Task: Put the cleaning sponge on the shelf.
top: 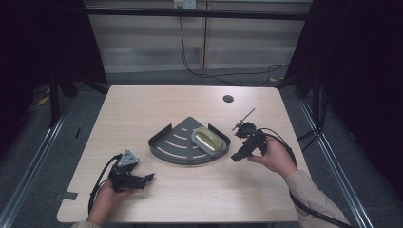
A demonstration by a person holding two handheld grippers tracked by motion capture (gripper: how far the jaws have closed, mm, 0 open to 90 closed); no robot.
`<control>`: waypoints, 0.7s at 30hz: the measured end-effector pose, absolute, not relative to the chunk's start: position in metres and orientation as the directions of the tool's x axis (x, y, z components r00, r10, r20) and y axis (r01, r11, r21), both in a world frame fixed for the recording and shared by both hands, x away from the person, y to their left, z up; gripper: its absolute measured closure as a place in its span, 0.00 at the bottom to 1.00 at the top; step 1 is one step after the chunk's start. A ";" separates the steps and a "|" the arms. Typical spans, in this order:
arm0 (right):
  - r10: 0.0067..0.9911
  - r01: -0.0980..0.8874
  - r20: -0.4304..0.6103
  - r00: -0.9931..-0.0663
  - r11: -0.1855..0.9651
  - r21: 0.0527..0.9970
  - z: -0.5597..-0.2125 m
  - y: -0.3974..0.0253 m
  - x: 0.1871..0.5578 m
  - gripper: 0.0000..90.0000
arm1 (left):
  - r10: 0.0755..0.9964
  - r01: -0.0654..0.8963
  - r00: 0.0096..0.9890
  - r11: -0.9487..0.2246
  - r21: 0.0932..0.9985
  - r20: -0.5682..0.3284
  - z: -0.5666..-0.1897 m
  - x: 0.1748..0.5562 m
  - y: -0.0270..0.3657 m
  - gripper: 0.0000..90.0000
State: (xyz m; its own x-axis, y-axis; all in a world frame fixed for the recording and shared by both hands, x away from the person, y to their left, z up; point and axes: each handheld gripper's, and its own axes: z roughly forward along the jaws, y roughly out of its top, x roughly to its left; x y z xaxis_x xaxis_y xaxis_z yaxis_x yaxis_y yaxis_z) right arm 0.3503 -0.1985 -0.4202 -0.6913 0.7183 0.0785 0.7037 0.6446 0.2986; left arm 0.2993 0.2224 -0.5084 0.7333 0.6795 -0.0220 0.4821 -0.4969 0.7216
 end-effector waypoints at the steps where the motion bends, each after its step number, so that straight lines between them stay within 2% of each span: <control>1: 0.716 0.702 0.080 -0.693 0.646 0.300 -0.421 -0.199 0.349 0.24 | 0.680 0.482 0.733 -0.497 0.721 -0.022 -0.508 0.299 0.222 0.16; 21: 0.712 0.693 0.065 -0.699 0.653 0.306 -0.430 -0.215 0.331 0.23 | 0.680 0.482 0.733 -0.497 0.722 -0.022 -0.508 0.299 0.222 0.16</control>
State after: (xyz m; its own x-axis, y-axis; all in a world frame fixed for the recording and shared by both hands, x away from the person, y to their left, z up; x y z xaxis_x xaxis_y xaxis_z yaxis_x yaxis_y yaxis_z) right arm 0.3309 -0.2149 -0.4298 -0.6992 0.7120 0.0646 0.6929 0.6528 0.3061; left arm 0.2992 0.2224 -0.5084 0.7332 0.6796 -0.0222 0.4822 -0.4967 0.7217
